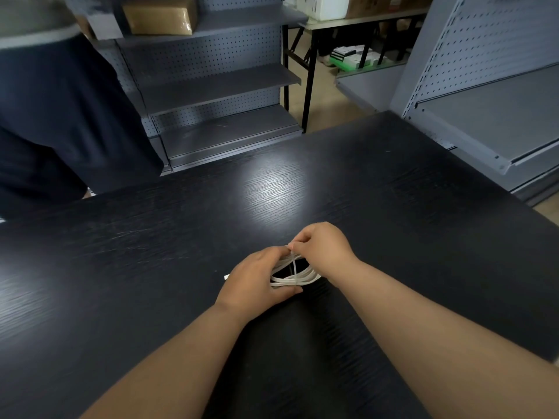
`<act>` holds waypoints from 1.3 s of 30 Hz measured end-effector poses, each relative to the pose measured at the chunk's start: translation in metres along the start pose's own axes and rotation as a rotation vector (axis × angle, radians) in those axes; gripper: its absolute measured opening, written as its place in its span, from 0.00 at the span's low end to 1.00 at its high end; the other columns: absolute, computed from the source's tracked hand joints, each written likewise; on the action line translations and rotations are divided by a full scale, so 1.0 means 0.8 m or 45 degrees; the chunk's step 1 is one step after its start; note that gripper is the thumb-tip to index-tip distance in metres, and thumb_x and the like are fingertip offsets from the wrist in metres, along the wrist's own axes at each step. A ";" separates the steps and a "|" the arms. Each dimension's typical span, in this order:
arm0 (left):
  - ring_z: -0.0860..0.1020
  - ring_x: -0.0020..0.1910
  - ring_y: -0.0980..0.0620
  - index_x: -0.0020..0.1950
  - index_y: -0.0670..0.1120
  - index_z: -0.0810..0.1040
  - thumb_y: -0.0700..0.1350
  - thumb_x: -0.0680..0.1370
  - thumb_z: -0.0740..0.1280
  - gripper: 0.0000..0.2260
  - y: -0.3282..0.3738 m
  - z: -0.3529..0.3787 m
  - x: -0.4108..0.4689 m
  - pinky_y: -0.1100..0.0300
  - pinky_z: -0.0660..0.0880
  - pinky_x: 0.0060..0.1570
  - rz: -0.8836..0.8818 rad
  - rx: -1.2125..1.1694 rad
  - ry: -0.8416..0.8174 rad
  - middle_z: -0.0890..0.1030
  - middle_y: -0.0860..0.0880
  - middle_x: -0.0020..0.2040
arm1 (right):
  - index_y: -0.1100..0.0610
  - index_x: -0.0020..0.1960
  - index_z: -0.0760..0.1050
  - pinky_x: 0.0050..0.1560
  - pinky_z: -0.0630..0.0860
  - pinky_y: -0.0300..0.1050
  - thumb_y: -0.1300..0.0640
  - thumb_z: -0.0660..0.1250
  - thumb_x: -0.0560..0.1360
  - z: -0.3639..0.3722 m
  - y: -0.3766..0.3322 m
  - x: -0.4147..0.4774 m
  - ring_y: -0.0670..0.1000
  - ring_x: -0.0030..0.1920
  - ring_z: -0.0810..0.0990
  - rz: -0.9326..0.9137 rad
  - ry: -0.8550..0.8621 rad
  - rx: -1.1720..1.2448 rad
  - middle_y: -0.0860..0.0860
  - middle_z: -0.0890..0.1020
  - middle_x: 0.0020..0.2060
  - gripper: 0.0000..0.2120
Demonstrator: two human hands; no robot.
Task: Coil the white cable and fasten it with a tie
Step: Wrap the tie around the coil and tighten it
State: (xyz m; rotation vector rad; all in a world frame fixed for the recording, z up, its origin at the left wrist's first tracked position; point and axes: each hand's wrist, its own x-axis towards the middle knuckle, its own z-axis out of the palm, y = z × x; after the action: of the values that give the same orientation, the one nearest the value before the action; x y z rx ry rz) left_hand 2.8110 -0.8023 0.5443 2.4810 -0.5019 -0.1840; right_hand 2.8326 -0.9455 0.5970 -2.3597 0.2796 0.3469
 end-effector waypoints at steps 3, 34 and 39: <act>0.70 0.63 0.59 0.68 0.55 0.68 0.57 0.69 0.73 0.30 -0.001 0.000 0.000 0.68 0.64 0.60 0.011 -0.019 0.006 0.74 0.58 0.64 | 0.58 0.49 0.79 0.47 0.72 0.42 0.57 0.65 0.77 0.004 -0.003 0.001 0.50 0.46 0.77 -0.018 0.003 0.006 0.52 0.81 0.45 0.06; 0.74 0.54 0.60 0.61 0.52 0.76 0.55 0.73 0.69 0.18 -0.002 0.002 0.002 0.70 0.67 0.51 0.051 -0.083 0.100 0.77 0.58 0.55 | 0.54 0.39 0.74 0.49 0.76 0.46 0.60 0.60 0.79 0.018 0.000 0.017 0.46 0.33 0.74 0.097 0.029 0.666 0.49 0.78 0.33 0.10; 0.75 0.55 0.58 0.59 0.49 0.78 0.53 0.74 0.69 0.16 -0.001 0.005 0.003 0.67 0.70 0.54 0.049 -0.079 0.137 0.78 0.57 0.57 | 0.54 0.40 0.74 0.45 0.75 0.43 0.60 0.60 0.79 0.014 -0.001 0.020 0.45 0.33 0.74 0.072 0.018 0.656 0.49 0.77 0.32 0.10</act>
State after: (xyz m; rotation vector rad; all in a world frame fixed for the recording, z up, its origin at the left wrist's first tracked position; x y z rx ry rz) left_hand 2.8127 -0.8045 0.5408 2.4041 -0.4909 -0.0490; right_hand 2.8464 -0.9388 0.5848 -1.8505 0.3917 0.2481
